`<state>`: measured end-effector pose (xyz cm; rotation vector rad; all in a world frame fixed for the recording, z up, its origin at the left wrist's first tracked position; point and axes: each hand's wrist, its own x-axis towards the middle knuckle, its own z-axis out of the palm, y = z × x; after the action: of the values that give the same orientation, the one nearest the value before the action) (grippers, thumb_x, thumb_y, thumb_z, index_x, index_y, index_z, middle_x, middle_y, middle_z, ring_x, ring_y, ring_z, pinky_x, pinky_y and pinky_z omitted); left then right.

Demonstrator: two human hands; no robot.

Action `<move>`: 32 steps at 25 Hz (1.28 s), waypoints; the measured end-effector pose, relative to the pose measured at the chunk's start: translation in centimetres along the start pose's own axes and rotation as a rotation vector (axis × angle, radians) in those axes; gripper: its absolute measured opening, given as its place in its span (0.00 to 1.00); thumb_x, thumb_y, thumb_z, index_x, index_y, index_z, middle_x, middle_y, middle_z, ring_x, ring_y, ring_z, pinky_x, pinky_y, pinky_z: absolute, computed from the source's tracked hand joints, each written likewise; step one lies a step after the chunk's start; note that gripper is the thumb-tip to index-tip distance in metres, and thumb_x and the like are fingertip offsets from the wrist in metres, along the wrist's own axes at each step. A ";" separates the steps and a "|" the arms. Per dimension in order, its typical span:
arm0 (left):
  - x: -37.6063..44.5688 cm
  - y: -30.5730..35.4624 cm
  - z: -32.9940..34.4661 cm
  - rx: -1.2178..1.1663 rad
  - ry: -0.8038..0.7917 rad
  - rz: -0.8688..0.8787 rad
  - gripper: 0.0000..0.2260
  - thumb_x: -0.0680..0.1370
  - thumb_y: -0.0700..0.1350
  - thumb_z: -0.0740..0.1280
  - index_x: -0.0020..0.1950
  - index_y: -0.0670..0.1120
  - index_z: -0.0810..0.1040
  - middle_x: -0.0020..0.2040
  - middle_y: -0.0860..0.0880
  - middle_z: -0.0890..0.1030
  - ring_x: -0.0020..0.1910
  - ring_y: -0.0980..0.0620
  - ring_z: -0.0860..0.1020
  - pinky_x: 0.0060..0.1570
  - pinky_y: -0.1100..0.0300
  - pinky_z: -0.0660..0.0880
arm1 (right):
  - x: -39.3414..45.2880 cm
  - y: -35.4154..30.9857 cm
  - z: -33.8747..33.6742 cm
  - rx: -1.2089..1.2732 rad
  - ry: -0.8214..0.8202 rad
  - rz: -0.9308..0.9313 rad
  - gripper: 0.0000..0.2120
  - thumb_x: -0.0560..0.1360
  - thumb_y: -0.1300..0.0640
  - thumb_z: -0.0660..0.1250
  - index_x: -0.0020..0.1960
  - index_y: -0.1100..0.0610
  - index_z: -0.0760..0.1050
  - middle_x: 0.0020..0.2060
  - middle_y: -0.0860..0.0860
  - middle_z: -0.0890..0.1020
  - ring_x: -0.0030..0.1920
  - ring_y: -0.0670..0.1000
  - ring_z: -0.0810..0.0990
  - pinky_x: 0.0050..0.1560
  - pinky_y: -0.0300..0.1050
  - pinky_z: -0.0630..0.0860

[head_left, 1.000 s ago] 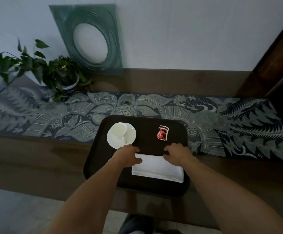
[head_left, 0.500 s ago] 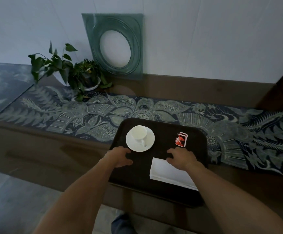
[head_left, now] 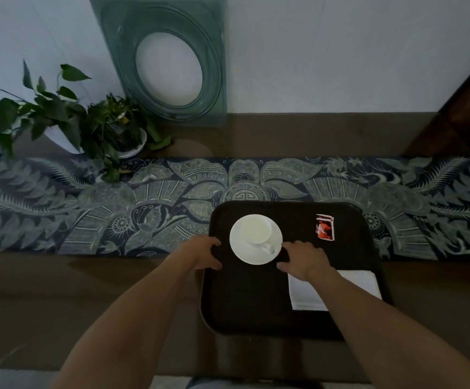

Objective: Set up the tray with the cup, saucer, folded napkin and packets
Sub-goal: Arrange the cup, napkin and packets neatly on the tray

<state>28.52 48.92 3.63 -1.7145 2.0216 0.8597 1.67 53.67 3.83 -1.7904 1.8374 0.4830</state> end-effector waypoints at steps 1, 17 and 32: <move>0.5 -0.3 -0.3 0.021 0.000 0.023 0.35 0.69 0.56 0.74 0.74 0.54 0.65 0.71 0.48 0.70 0.69 0.46 0.69 0.69 0.44 0.66 | 0.0 -0.3 0.1 0.014 0.000 0.026 0.30 0.74 0.39 0.64 0.72 0.50 0.64 0.64 0.54 0.73 0.64 0.57 0.71 0.62 0.58 0.71; 6.3 1.3 -1.8 0.267 0.049 0.252 0.51 0.65 0.58 0.76 0.79 0.56 0.47 0.67 0.47 0.71 0.69 0.44 0.66 0.71 0.42 0.59 | 2.7 -2.3 2.4 0.239 0.094 0.139 0.58 0.62 0.33 0.73 0.78 0.52 0.43 0.72 0.55 0.62 0.70 0.58 0.63 0.66 0.58 0.67; 6.9 2.1 -0.4 0.239 0.116 0.282 0.53 0.63 0.64 0.75 0.79 0.50 0.49 0.68 0.49 0.73 0.70 0.47 0.66 0.74 0.43 0.43 | 5.0 -0.3 1.8 0.183 0.103 -0.019 0.59 0.60 0.31 0.73 0.79 0.51 0.45 0.67 0.53 0.66 0.67 0.54 0.65 0.65 0.53 0.68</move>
<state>25.15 43.59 0.14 -1.4004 2.3748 0.5793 2.29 50.69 -0.59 -1.7354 1.8659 0.2104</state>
